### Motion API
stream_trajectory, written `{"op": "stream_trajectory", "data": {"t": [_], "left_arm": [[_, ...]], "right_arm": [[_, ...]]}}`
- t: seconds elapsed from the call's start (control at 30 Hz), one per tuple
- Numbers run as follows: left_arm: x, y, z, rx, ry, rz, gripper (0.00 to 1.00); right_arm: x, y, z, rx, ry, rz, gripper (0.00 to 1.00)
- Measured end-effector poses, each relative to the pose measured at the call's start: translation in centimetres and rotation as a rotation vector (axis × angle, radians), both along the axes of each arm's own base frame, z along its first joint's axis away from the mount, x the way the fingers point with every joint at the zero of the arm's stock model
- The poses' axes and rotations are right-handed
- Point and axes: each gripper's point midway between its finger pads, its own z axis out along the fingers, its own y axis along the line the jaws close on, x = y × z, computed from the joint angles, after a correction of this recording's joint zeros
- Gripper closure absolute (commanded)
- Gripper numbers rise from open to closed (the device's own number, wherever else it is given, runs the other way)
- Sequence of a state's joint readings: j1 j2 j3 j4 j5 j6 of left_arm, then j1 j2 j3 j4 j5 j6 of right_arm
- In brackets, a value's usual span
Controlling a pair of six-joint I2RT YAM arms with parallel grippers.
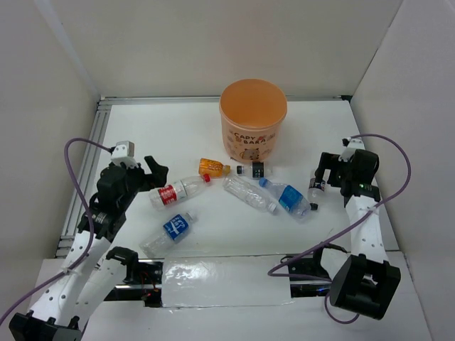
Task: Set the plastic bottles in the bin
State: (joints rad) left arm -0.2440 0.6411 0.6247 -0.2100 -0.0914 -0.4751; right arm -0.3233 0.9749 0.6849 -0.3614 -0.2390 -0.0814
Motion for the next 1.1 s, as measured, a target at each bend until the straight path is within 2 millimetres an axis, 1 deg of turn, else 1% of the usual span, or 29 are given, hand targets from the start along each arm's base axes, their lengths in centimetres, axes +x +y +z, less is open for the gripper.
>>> {"op": "stream_trajectory", "data": {"t": [0.23, 0.27, 0.3, 0.4, 0.43, 0.47, 0.5, 0.53, 0.57, 0.6, 0.63, 0.67, 0.7, 0.77, 0.9, 1.0, 1.1], "left_arm": [[0.3, -0.7, -1.2, 0.001, 0.048, -0.033, 0.0], [0.3, -0.8, -1.4, 0.001, 0.053, -0.037, 0.02], [0.3, -0.9, -1.5, 0.0, 0.057, -0.042, 0.04], [0.3, -1.2, -1.7, -0.005, 0.067, -0.058, 0.25], [0.3, -1.4, -1.8, -0.006, 0.071, -0.067, 0.32], [0.3, -1.5, -1.9, -0.008, 0.077, -0.074, 0.47], [0.3, -1.7, -2.1, -0.009, 0.083, -0.083, 0.52], [0.3, -1.8, -2.3, -0.011, 0.091, -0.087, 0.54], [0.3, -1.9, -2.4, -0.012, 0.098, -0.091, 0.53], [0.3, -1.9, -2.4, -0.013, 0.103, -0.093, 0.32], [0.4, -2.0, -2.4, -0.015, 0.106, -0.093, 0.19], [0.3, -2.0, -2.5, -0.016, 0.111, -0.095, 0.09], [0.3, -2.0, -2.5, -0.025, 0.117, -0.093, 0.02], [0.2, -2.1, -2.6, -0.034, 0.132, -0.09, 0.0], [0.0, -2.1, -3.7, -0.026, 0.181, -0.086, 0.0], [-0.2, -2.0, -4.6, -0.014, 0.218, -0.087, 0.0], [-0.2, -2.0, -5.2, -0.005, 0.239, -0.086, 0.0]], "right_arm": [[-0.1, -0.9, -0.3, -0.015, 0.024, 0.027, 0.0], [-0.1, -1.0, -0.5, -0.014, 0.033, 0.027, 0.0], [0.1, -1.2, -0.5, -0.014, 0.039, 0.028, 0.0], [0.6, -1.2, -1.2, -0.01, 0.076, 0.06, 0.0], [0.8, -1.1, -1.4, -0.005, 0.089, 0.08, 0.05], [0.9, -0.9, -1.7, 0.004, 0.098, 0.098, 0.13], [0.9, -0.6, -2.0, 0.012, 0.107, 0.119, 0.46], [0.9, -0.4, -2.3, 0.023, 0.116, 0.134, 0.56], [0.9, 0.0, -2.5, 0.037, 0.123, 0.154, 0.53], [1.0, 0.3, -2.6, 0.054, 0.129, 0.169, 0.47], [1.1, 0.6, -2.6, 0.07, 0.131, 0.181, 0.39], [1.2, 0.8, -2.6, 0.085, 0.133, 0.187, 0.22], [1.4, 0.9, -2.6, 0.099, 0.134, 0.191, 0.18], [2.2, 1.1, -2.5, 0.111, 0.144, 0.207, 0.11], [3.9, 1.1, -3.0, 0.109, 0.18, 0.213, 0.11], [4.6, 0.9, -4.3, 0.105, 0.231, 0.2, 0.12], [4.5, 0.6, -6.4, 0.096, 0.302, 0.173, 0.14]]}}
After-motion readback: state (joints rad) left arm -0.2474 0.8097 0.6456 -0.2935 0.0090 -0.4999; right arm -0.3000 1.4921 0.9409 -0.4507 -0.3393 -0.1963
